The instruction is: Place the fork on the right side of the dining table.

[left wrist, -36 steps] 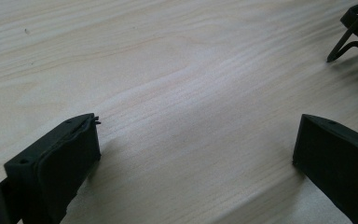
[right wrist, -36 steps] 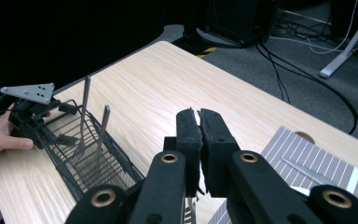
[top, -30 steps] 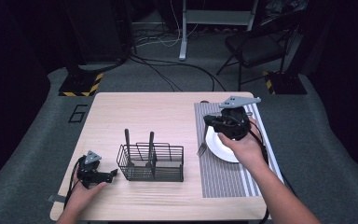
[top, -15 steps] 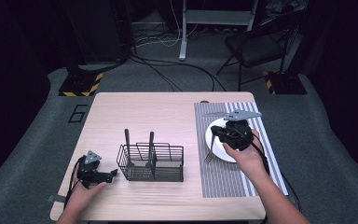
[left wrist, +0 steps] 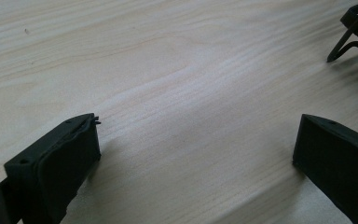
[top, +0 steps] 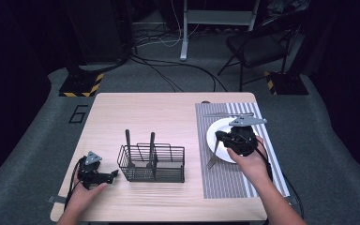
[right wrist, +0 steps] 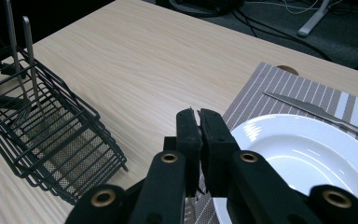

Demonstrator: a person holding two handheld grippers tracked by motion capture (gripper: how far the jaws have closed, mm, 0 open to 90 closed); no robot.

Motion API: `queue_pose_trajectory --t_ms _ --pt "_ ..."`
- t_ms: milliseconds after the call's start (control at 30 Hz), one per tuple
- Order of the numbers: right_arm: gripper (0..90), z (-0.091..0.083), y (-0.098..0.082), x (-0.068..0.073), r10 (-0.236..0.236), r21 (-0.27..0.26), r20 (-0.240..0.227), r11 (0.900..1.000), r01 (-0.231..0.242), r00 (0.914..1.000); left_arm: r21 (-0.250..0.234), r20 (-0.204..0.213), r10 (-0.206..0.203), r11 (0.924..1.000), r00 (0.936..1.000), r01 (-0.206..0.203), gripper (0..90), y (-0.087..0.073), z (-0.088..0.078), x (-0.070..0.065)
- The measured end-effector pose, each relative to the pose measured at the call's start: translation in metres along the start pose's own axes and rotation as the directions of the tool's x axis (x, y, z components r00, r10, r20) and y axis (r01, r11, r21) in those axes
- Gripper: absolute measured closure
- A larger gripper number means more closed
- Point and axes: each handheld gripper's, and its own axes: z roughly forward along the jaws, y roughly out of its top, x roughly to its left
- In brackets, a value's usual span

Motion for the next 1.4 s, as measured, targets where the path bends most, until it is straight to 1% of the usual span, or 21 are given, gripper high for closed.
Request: queue_pose_trajectory --t_ms 267,433,500,600,833,1033,1100,1267,1300,1333,1400 --pt "86.7 -0.001 -0.011 -0.006 0.027 0.003 0.006 1.0 -0.027 0.9996 0.0 0.0 0.0 1.0 1.0 0.0 0.1 0.0 0.0 0.0" --pt "86.6 -0.005 -0.015 -0.011 0.051 -0.004 0.007 0.999 -0.051 0.9987 0.0 0.0 0.0 1.0 1.0 0.0 0.1 0.0 0.0 0.0" --pt "86.5 -0.008 -0.018 -0.014 0.07 -0.008 0.009 0.998 -0.07 0.9975 0.0 0.0 0.0 1.0 1.0 0.0 0.1 0.0 0.0 0.0" --pt "86.4 -0.01 -0.022 -0.018 0.085 -0.02 0.013 0.996 -0.085 0.9963 0.0 0.0 0.0 1.0 1.0 0.0 0.1 0.0 0.0 0.0" --pt "83.5 -0.019 -0.035 -0.029 0.143 -0.055 0.015 0.988 -0.142 0.9896 0.0 0.0 0.0 1.0 1.0 0.0 0.1 0.0 0.0 0.0" --pt "82.0 -0.026 -0.049 -0.044 0.213 -0.072 0.024 0.975 -0.211 0.9767 0.0 0.0 0.0 1.0 1.0 0.0 0.1 0.0 0.0 0.0" --pt "81.4 -0.027 -0.054 -0.05 0.241 -0.078 0.028 0.968 -0.238 0.9701 0.0 0.0 0.0 1.0 1.0 0.0 0.1 0.0 0.0 0.0" --pt "80.6 -0.029 -0.068 -0.062 0.289 -0.092 0.035 0.954 -0.284 0.9568 0.007 -0.001 0.0 1.0 1.0 0.0 0.1 0.0 0.0 0.0" --pt "80.5 -0.03 -0.071 -0.064 0.298 -0.097 0.038 0.951 -0.293 0.9538 0.006 -0.001 0.0 1.0 1.0 0.0 0.1 0.0 0.0 0.0" --pt "80.1 -0.031 -0.075 -0.066 0.312 -0.104 0.042 0.946 -0.307 0.949 0.006 -0.001 0.0 1.0 1.0 0.0 0.1 0.0 0.0 0.0" --pt "79.8 -0.032 -0.081 -0.07 0.328 -0.114 0.044 0.94 -0.321 0.9438 0.003 -0.001 -0.001 1.0 1.0 0.001 0.1 0.0 0.0 0.0"
